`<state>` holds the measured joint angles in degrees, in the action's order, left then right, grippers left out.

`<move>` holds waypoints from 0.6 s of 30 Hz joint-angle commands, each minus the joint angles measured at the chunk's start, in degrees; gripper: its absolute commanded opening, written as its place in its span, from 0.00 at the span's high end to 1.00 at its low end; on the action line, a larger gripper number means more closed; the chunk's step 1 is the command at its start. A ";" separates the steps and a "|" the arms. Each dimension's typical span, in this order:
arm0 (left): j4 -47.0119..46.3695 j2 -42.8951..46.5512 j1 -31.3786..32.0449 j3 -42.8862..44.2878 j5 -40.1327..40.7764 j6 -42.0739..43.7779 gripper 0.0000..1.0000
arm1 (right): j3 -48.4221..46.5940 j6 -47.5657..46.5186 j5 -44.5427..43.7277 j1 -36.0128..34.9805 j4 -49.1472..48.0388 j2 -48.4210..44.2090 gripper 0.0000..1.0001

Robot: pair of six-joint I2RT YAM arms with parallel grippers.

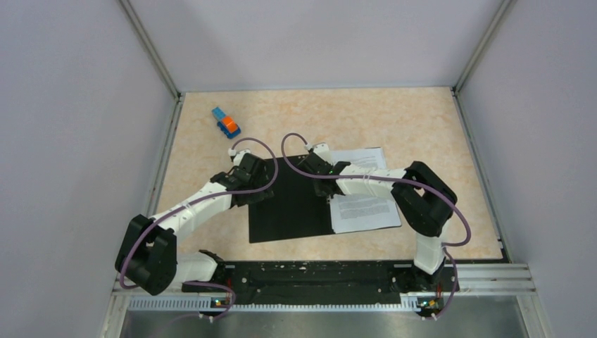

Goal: Put the files into the folder

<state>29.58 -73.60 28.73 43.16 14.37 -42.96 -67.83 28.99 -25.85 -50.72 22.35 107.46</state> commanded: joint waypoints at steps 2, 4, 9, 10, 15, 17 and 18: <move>-1.84 1.43 -0.56 -0.93 0.87 -0.12 0.26 | -1.60 0.61 0.05 0.35 -0.42 2.19 0.88; -1.87 1.67 -0.71 -1.09 1.02 0.02 0.26 | -1.60 0.70 -0.03 0.40 0.01 2.58 0.98; -2.23 3.20 -1.34 -1.21 0.91 1.08 0.23 | -1.34 0.94 0.00 1.13 1.42 0.59 1.00; -2.29 3.54 -1.70 -1.23 0.73 1.42 0.22 | -1.06 0.90 0.31 1.40 1.44 -0.53 1.00; -3.94 4.96 -4.37 -1.92 -3.37 3.23 0.18 | -0.35 -0.22 2.99 3.79 1.47 -6.37 1.00; -4.85 5.34 -5.92 -2.54 -5.43 3.74 0.17 | -0.18 -0.57 4.81 4.72 1.60 -8.18 1.00; -5.21 5.60 -6.99 -2.86 -6.37 4.02 0.16 | -0.09 -0.79 5.51 5.19 1.68 -9.14 1.00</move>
<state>27.59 -69.89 24.51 41.58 12.01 -40.93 -67.77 29.12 -22.87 -47.79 23.81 105.43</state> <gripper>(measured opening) 0.827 0.022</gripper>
